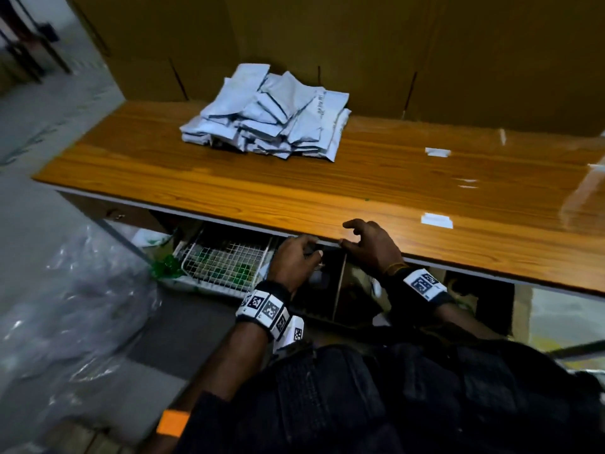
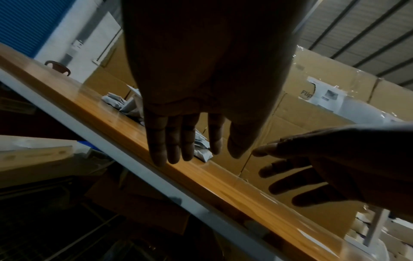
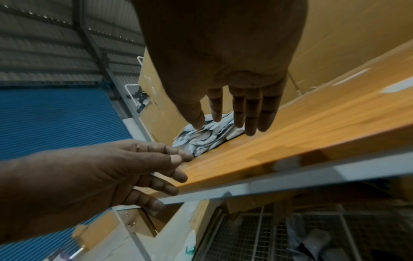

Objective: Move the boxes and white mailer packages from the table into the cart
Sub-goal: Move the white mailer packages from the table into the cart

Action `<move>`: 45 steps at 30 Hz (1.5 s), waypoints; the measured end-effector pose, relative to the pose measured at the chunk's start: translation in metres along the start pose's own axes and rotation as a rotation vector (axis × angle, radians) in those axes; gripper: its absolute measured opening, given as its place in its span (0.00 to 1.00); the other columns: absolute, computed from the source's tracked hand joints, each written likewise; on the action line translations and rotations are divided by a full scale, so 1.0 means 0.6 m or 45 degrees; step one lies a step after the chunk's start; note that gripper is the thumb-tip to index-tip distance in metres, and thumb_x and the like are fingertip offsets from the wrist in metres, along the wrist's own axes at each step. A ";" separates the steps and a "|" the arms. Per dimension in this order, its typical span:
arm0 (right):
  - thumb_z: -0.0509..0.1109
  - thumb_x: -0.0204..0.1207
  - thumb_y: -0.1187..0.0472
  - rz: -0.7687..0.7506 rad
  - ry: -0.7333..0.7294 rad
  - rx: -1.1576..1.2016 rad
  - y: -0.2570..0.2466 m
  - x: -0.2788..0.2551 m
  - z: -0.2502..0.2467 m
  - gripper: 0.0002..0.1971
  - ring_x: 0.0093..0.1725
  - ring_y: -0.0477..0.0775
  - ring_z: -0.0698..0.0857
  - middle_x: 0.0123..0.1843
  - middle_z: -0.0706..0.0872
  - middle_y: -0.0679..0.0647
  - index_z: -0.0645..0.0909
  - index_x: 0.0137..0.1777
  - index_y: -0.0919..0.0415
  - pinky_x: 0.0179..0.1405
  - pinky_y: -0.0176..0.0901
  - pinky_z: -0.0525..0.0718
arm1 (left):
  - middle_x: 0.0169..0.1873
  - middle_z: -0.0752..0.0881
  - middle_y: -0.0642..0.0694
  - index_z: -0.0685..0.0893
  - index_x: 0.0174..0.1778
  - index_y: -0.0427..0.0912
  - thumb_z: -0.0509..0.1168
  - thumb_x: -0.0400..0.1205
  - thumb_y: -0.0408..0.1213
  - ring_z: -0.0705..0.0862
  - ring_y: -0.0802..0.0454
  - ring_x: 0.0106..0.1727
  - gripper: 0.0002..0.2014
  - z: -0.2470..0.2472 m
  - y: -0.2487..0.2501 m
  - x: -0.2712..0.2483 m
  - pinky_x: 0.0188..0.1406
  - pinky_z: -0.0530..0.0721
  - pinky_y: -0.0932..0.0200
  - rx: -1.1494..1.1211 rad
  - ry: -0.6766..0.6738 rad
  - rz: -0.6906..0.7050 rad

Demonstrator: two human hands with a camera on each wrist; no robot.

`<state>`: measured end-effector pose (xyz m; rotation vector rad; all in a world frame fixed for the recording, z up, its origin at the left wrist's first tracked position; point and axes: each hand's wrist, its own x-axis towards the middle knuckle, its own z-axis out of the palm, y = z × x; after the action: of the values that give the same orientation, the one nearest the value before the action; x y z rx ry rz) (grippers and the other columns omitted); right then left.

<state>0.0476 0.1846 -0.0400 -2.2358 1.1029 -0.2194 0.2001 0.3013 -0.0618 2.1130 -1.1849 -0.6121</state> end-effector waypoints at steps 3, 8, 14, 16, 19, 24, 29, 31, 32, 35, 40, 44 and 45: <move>0.69 0.80 0.46 -0.031 0.020 0.000 -0.026 0.039 0.007 0.25 0.55 0.64 0.84 0.65 0.79 0.62 0.74 0.74 0.52 0.54 0.53 0.83 | 0.57 0.86 0.44 0.83 0.65 0.48 0.68 0.77 0.47 0.84 0.46 0.59 0.20 -0.017 -0.020 0.016 0.60 0.83 0.49 0.049 0.039 -0.006; 0.66 0.79 0.39 -0.022 0.060 0.069 -0.074 0.136 0.018 0.28 0.62 0.62 0.81 0.69 0.78 0.61 0.71 0.76 0.49 0.57 0.56 0.81 | 0.63 0.81 0.40 0.75 0.75 0.49 0.69 0.80 0.44 0.82 0.44 0.62 0.26 -0.070 -0.043 0.079 0.60 0.81 0.53 0.027 0.144 -0.049; 0.66 0.78 0.38 -0.035 0.191 0.242 -0.134 0.262 0.022 0.31 0.65 0.63 0.80 0.69 0.78 0.62 0.71 0.76 0.52 0.62 0.57 0.81 | 0.69 0.77 0.41 0.69 0.79 0.51 0.67 0.83 0.46 0.77 0.43 0.68 0.28 -0.147 -0.057 0.153 0.61 0.79 0.51 0.059 0.244 -0.081; 0.66 0.78 0.38 -0.045 0.237 0.290 -0.161 0.317 0.016 0.32 0.68 0.65 0.78 0.70 0.78 0.65 0.71 0.76 0.54 0.65 0.56 0.79 | 0.70 0.76 0.41 0.69 0.79 0.51 0.66 0.83 0.46 0.76 0.43 0.68 0.27 -0.182 -0.066 0.194 0.62 0.79 0.50 0.071 0.329 -0.095; 0.63 0.78 0.34 -0.003 0.254 0.363 -0.184 0.387 0.007 0.34 0.68 0.68 0.78 0.71 0.75 0.67 0.68 0.78 0.53 0.67 0.57 0.77 | 0.71 0.75 0.40 0.69 0.79 0.51 0.66 0.83 0.48 0.76 0.43 0.69 0.27 -0.222 -0.065 0.252 0.64 0.79 0.47 0.059 0.459 -0.098; 0.58 0.74 0.27 0.107 0.264 0.491 -0.217 0.508 -0.012 0.39 0.70 0.73 0.75 0.73 0.69 0.67 0.62 0.80 0.48 0.71 0.63 0.73 | 0.74 0.73 0.38 0.69 0.79 0.49 0.66 0.83 0.47 0.70 0.42 0.75 0.28 -0.274 -0.059 0.355 0.72 0.72 0.50 0.075 0.581 -0.091; 0.54 0.73 0.24 0.207 0.186 0.479 -0.253 0.598 -0.020 0.41 0.73 0.73 0.71 0.77 0.66 0.68 0.58 0.81 0.46 0.74 0.66 0.68 | 0.72 0.72 0.35 0.68 0.80 0.49 0.64 0.83 0.48 0.71 0.39 0.73 0.28 -0.308 -0.062 0.444 0.73 0.73 0.49 0.139 0.547 -0.107; 0.55 0.73 0.24 0.238 0.186 0.466 -0.269 0.634 -0.023 0.42 0.74 0.73 0.70 0.78 0.64 0.68 0.57 0.82 0.45 0.75 0.66 0.67 | 0.72 0.71 0.36 0.68 0.80 0.51 0.63 0.83 0.50 0.72 0.38 0.73 0.28 -0.323 -0.062 0.486 0.73 0.74 0.46 0.148 0.527 -0.102; 0.56 0.73 0.24 0.260 0.195 0.455 -0.276 0.650 -0.025 0.41 0.74 0.73 0.70 0.78 0.63 0.68 0.57 0.82 0.45 0.75 0.66 0.66 | 0.72 0.70 0.35 0.67 0.80 0.51 0.63 0.83 0.51 0.72 0.37 0.73 0.28 -0.331 -0.062 0.508 0.74 0.73 0.45 0.156 0.519 -0.101; 0.58 0.73 0.26 0.332 0.207 0.408 -0.294 0.690 -0.027 0.42 0.76 0.75 0.67 0.79 0.61 0.69 0.56 0.82 0.47 0.76 0.67 0.64 | 0.74 0.68 0.34 0.65 0.81 0.51 0.62 0.83 0.52 0.69 0.36 0.76 0.30 -0.354 -0.057 0.571 0.77 0.69 0.46 0.170 0.487 -0.111; 0.64 0.71 0.28 0.446 0.191 0.282 -0.317 0.733 -0.009 0.46 0.74 0.79 0.67 0.79 0.60 0.71 0.55 0.83 0.49 0.74 0.66 0.65 | 0.76 0.66 0.31 0.62 0.83 0.51 0.61 0.83 0.54 0.64 0.33 0.79 0.32 -0.379 -0.059 0.661 0.78 0.64 0.41 0.265 0.378 -0.152; 0.71 0.70 0.39 0.520 0.106 0.188 -0.333 0.753 0.004 0.43 0.70 0.79 0.71 0.76 0.61 0.70 0.58 0.82 0.51 0.69 0.63 0.72 | 0.82 0.55 0.34 0.56 0.83 0.61 0.60 0.82 0.58 0.52 0.31 0.83 0.34 -0.392 -0.061 0.717 0.79 0.53 0.29 0.358 0.187 -0.288; 0.71 0.70 0.41 0.527 0.109 0.168 -0.333 0.756 0.006 0.41 0.69 0.79 0.72 0.75 0.62 0.70 0.59 0.81 0.51 0.69 0.61 0.73 | 0.83 0.52 0.34 0.54 0.83 0.62 0.61 0.82 0.59 0.51 0.29 0.83 0.35 -0.395 -0.064 0.727 0.78 0.53 0.27 0.384 0.143 -0.314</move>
<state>0.4691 -0.0688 0.0225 -1.8484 1.5200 -0.2066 0.5903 0.0077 0.0359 2.5386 -1.0135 -0.4339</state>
